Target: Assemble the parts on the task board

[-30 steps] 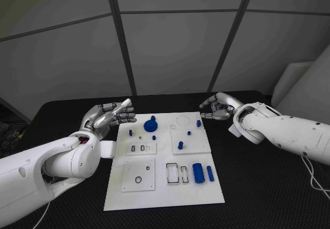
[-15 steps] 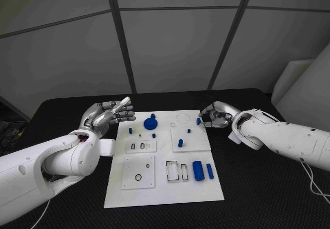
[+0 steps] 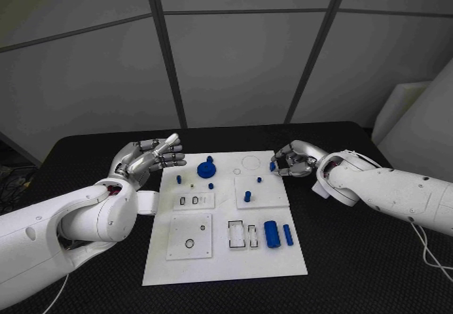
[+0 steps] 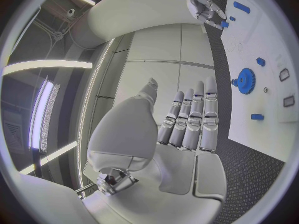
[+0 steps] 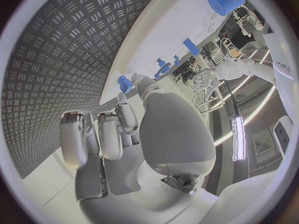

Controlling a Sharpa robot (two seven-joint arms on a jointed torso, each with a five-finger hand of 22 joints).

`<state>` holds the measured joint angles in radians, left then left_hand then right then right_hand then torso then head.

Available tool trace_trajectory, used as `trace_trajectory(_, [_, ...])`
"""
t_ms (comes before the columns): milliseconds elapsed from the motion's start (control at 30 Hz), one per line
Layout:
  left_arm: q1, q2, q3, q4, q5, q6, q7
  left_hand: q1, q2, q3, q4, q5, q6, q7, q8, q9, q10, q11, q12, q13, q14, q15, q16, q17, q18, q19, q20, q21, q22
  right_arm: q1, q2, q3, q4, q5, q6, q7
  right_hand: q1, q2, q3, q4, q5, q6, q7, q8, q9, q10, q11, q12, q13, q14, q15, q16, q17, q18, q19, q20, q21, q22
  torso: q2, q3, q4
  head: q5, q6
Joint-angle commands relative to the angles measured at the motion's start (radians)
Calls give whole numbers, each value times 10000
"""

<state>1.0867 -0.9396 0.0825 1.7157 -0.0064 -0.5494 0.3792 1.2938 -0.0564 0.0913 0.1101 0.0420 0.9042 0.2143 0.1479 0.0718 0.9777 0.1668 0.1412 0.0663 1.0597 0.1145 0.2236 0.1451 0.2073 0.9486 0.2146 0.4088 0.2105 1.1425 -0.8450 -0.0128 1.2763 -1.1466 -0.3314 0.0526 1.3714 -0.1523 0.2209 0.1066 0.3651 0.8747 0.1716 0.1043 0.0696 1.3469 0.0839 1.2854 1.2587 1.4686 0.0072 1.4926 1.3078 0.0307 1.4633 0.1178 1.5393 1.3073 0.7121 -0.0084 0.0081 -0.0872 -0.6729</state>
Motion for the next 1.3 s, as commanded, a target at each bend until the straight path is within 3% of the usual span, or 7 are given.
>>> trace_trajectory(33, [5, 10, 7, -4, -85, 116, 81, 32, 96, -24, -58, 43, 6, 47, -59, -13, 5, 43, -36, -4, -6, 59, -41, 9, -305, 36, 29, 48, 12, 11, 63, 5, -54, 2, -40, 24, 80, 60, -22, 12, -21, -46, 29, -24, -5, -18, 7, 2, 40, 647, 25, 12, 854, -123, 471, 29, -26, 1893, 0, -8, 3, 1, 5])
trace_trajectory(200, [2, 13, 7, -17, -85, 116, 78, 32, 96, -24, -58, 43, 6, 47, -59, -13, 5, 43, -36, -4, -6, 59, -41, 9, -305, 36, 29, 48, 12, 11, 171, 5, -130, 33, -86, -30, 113, 210, 15, 4, -21, 127, 21, 70, 34, 75, 5, 109, 149, 657, 29, 30, 894, -133, 506, 40, -7, 1935, -4, -2, 9, -9, -4])
trace_trajectory(400, [-12, 17, 7, -24, -85, 115, 74, 42, 104, -34, -75, 44, 10, 45, -68, -15, 7, 41, -48, -4, 2, 58, -50, 14, -304, 35, 29, 46, 11, 9, 291, 5, -198, 59, -68, -79, 180, 502, 147, -66, -495, 711, -72, 411, 134, 298, -80, 404, 455, 701, -30, 122, 1096, -174, 645, -2, 71, 2106, -3, -4, 11, 10, 6])
trace_trajectory(600, [-26, 18, 7, -36, -85, 116, 69, 42, 104, -34, -75, 44, 10, 45, -68, -15, 7, 41, -48, -4, 2, 58, -50, 14, -304, 35, 29, 46, 11, 9, 334, 6, -240, 64, -89, -137, 171, 600, 216, -98, -634, 967, -143, 552, 174, 368, -133, 493, 552, 709, -70, 140, 1136, -181, 668, -34, 85, 2137, -10, -4, 5, 23, -8])
trace_trajectory(933, [-45, 17, 6, -41, -85, 119, 56, 42, 104, -34, -75, 44, 10, 45, -68, -15, 7, 41, -48, -4, 2, 58, -50, 14, -304, 35, 29, 46, 11, 9, 350, 6, -331, 66, -124, -207, 165, 600, 225, -114, -630, 1010, -160, 574, 180, 386, -150, 514, 576, 715, -86, 153, 1166, -186, 684, -47, 93, 2156, -9, -4, -1, -10, -2])
trace_trajectory(1300, [-58, 17, 6, -40, -84, 122, 46, 42, 104, -34, -75, 44, 10, 45, -68, -15, 7, 41, -48, -4, 2, 58, -50, 14, -304, 35, 29, 46, 11, 8, 379, 6, -393, 66, -104, -219, 77, 432, 163, -157, -641, 830, -129, 472, 127, 305, -133, 418, 488, 717, -87, 157, 1176, -185, 678, -67, 90, 2149, -8, -6, 1, -6, -1])
